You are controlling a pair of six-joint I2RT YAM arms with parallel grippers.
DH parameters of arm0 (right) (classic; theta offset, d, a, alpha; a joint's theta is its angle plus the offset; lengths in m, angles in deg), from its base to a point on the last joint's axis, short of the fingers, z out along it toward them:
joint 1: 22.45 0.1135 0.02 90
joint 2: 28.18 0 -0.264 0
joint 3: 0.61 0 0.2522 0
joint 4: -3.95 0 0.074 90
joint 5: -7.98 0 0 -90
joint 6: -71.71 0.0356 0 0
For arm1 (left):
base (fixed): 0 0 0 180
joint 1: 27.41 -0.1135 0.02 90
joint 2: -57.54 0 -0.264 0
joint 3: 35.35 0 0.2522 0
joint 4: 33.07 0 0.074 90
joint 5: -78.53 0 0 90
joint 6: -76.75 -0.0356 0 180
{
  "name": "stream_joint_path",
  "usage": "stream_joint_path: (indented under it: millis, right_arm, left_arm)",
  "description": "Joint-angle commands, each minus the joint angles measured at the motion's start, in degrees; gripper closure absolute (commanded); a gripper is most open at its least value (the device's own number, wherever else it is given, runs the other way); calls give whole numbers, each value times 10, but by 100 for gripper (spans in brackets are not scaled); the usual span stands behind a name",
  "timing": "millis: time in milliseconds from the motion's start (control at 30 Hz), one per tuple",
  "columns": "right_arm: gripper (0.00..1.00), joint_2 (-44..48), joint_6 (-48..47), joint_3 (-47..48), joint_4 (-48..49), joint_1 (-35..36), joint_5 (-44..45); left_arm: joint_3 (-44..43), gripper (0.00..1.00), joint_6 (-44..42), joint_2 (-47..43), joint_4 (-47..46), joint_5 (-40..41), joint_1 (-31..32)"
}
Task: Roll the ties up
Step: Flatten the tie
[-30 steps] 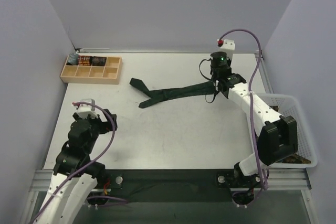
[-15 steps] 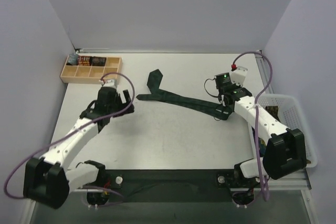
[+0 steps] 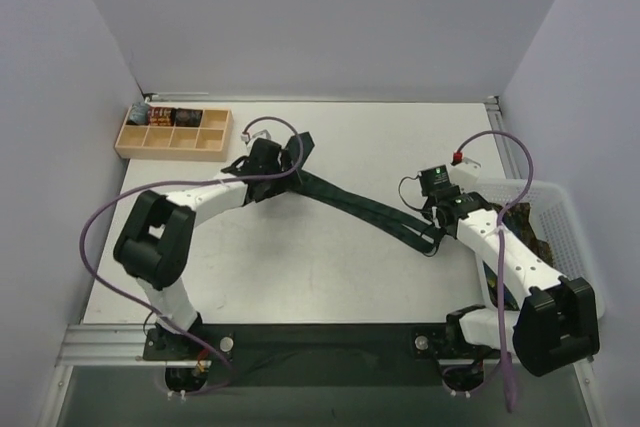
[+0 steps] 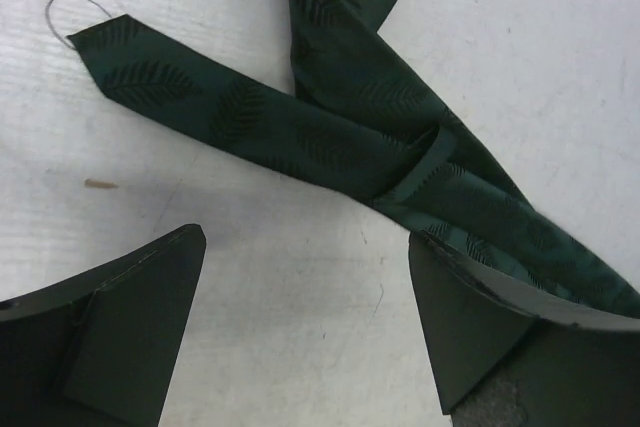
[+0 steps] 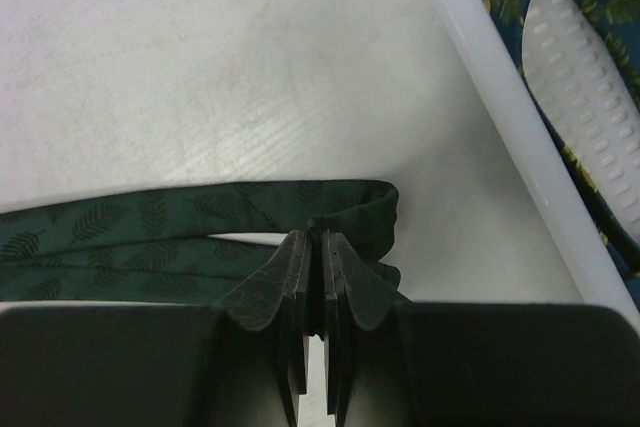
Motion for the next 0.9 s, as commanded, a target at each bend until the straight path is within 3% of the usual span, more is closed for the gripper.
stream_joint_path:
  millis: [0,167,300,633,700,833,867]
  right_arm:
    - [100,31,39,-33,-46,4,-43]
    - [97,45,68,-78,-57,29,-82]
    - [96,35,81,-94,-66,87,-110]
    - [96,-25,74,-85,-16,241,-234]
    - [90,-26,71,-64,-10,277,-243]
    - [49,0,47,-27,-27,316,-241]
    - [44,21,40,-21,-35,318,-231]
  left_arm:
    - [-60,6,34,43,-24,37,7]
    - [-113,10,43,115,-13,42,9]
    - [-178,19,23,163,-7,39,11]
    - [-371,26,-60,301,-2,25,15]
    - [-429,26,-87,334,-2,15,15]
    - [-474,23,-136,341,-21,-10,12]
    - [-473,21,-150,332,-20,-25,10]
